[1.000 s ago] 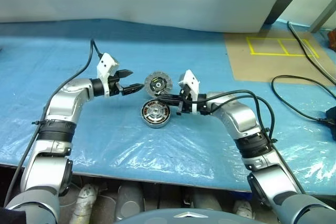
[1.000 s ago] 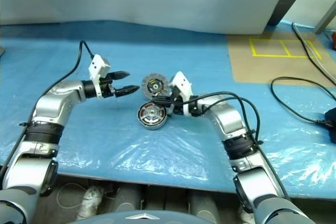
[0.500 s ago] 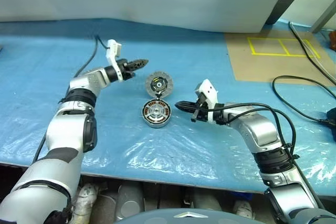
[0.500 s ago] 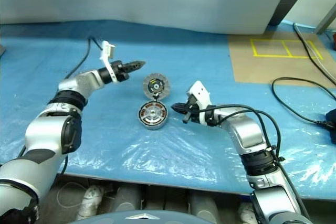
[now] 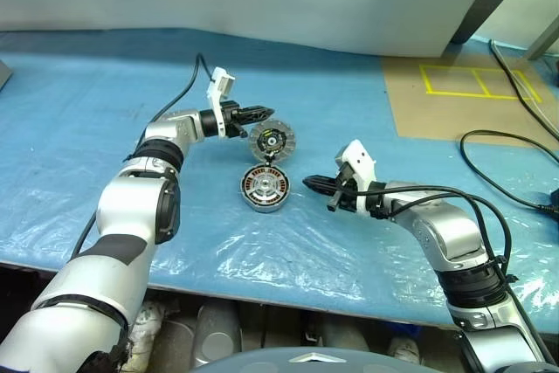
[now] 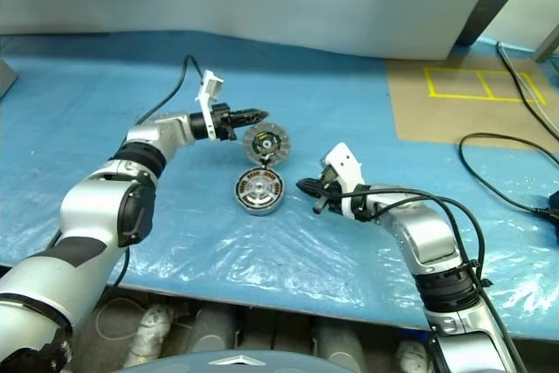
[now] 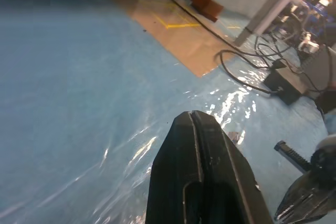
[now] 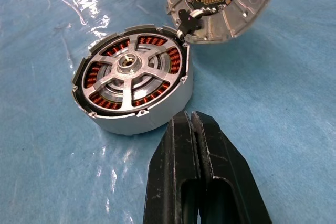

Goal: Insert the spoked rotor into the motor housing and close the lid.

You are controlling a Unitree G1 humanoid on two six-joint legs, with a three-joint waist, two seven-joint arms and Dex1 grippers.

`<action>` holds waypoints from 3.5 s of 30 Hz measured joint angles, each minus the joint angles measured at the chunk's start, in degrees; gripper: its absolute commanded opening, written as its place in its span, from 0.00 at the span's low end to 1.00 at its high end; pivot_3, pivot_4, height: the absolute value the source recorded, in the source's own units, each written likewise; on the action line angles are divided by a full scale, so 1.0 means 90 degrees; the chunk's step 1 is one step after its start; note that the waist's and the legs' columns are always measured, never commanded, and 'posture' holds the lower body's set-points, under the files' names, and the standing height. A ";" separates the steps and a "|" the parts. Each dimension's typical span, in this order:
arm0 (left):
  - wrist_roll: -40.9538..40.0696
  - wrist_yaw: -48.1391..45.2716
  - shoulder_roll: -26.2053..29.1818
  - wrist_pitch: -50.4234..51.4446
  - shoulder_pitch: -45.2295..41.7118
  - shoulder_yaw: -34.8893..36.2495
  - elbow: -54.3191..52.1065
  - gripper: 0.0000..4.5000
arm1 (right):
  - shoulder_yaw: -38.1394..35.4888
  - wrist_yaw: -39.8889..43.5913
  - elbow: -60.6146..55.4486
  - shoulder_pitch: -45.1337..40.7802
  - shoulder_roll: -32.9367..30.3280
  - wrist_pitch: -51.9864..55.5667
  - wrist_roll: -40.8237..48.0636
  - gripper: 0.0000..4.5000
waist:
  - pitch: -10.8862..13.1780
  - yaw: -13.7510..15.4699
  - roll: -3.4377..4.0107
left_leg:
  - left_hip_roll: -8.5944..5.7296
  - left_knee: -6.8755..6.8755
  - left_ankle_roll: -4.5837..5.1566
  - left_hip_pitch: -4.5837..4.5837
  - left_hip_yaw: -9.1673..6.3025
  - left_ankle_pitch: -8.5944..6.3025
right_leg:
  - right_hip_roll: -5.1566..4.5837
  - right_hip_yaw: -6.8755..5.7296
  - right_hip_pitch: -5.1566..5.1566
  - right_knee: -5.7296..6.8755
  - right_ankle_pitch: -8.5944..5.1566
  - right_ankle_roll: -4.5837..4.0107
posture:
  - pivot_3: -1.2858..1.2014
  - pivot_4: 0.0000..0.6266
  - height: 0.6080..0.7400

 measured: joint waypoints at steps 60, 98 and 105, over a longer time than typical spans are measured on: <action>-0.1593 0.0074 0.2788 0.1585 0.5007 -0.0941 -0.7827 0.00 | 0.1160 0.1067 0.1701 -0.1502 0.0559 -0.1969 -0.0549 0.80 | 0.0016 -0.0226 0.0038 | 0.0016 -0.0012 -0.0001 -0.0002 0.0016 0.0000 | 0.0007 -0.0009 -0.0012 0.0013 -0.0010 -0.0007 | 0.52 0.24 1.00; -0.1960 0.1112 0.2363 0.2114 0.5174 -0.0676 -0.8435 0.00 | 0.1521 0.0739 0.2803 -0.2105 0.1681 -0.1950 -0.1578 0.66 | 0.0015 -0.0241 0.0037 | 0.0023 0.0022 0.0000 0.0004 0.0016 0.0001 | 0.0015 0.0002 -0.0009 0.0033 -0.0026 -0.0035 | 0.52 0.24 1.00; -0.1957 0.1100 0.2363 0.2129 0.5139 -0.0745 -0.8418 0.00 | 0.1653 0.0535 0.3169 -0.2106 0.1782 -0.2501 -0.1920 0.66 | 0.0014 -0.0249 0.0037 | 0.0023 0.0023 0.0000 0.0023 0.0017 0.0001 | 0.0015 0.0006 0.0002 0.0037 -0.0026 -0.0035 | 0.52 0.24 1.00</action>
